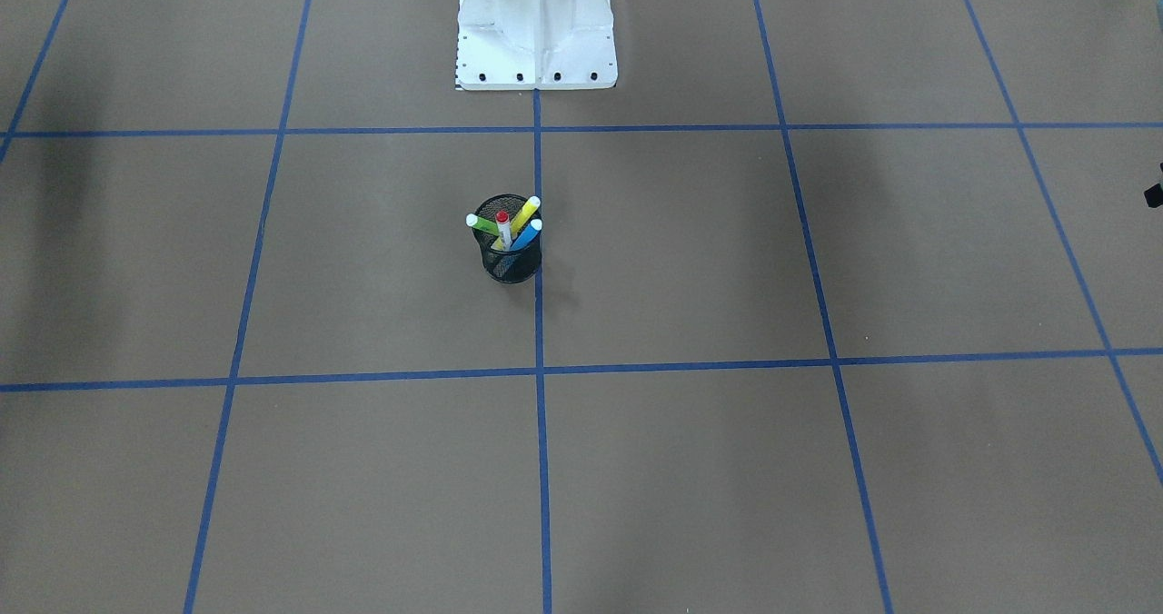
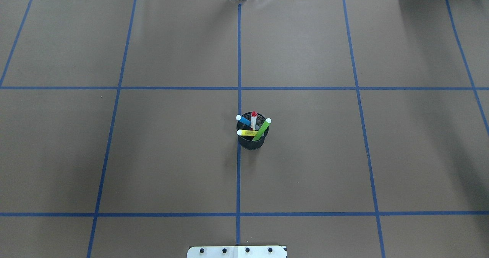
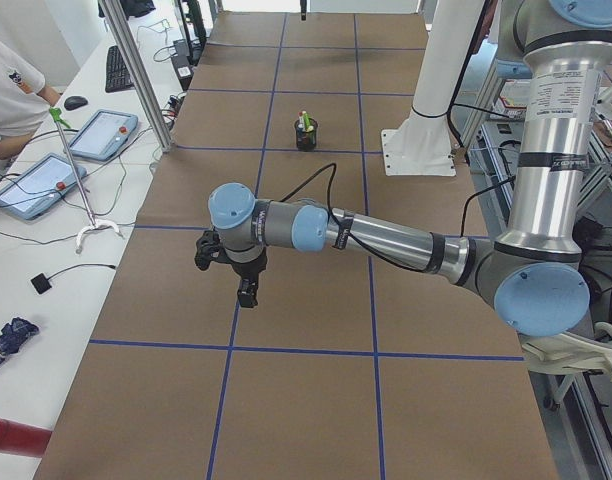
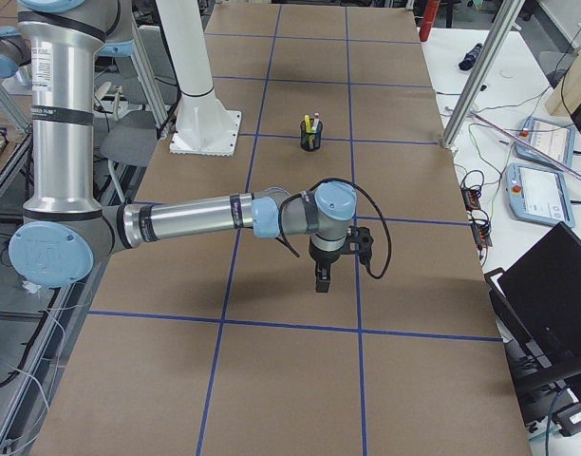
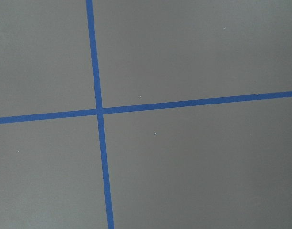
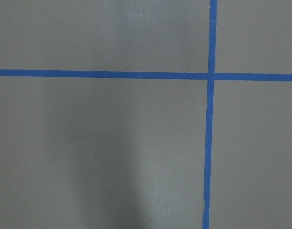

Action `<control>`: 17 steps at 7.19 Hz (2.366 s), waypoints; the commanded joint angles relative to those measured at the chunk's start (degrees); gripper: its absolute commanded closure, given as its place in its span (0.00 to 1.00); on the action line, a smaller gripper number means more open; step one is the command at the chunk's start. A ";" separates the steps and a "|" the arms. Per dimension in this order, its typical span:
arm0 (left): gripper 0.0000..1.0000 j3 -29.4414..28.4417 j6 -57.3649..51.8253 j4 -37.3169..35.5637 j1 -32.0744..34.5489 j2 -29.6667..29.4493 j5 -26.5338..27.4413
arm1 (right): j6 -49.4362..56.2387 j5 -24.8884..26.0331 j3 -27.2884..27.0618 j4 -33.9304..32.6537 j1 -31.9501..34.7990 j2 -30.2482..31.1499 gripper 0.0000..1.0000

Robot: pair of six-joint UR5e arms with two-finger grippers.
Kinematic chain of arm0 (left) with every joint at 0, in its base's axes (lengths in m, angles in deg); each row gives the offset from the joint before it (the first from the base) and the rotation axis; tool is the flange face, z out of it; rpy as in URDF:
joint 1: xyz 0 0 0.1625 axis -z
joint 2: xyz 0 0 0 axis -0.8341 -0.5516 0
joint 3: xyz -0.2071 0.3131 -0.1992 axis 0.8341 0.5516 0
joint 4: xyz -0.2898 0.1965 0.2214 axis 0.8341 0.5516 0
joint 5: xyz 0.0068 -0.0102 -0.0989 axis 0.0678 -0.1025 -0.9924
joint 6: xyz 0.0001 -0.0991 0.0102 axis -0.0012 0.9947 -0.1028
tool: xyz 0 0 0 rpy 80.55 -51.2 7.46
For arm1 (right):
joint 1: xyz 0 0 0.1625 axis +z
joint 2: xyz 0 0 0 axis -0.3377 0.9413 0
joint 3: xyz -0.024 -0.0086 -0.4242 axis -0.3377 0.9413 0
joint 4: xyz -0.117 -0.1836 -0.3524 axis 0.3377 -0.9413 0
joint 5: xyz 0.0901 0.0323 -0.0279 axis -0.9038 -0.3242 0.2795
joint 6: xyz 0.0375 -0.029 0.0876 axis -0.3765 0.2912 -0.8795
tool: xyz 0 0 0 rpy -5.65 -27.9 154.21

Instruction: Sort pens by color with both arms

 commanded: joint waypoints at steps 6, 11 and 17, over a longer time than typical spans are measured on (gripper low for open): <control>0.00 2.26 1.40 0.44 -0.73 -0.14 4.06 | -0.53 0.25 -2.08 0.16 0.00 0.36 0.00; 0.00 1.99 1.84 0.70 -0.65 0.29 3.56 | -0.79 0.07 -1.20 0.16 -0.26 -0.43 0.00; 0.00 1.90 1.93 0.61 -0.74 0.38 -0.22 | -0.70 -2.81 -4.45 3.56 -0.52 0.18 0.00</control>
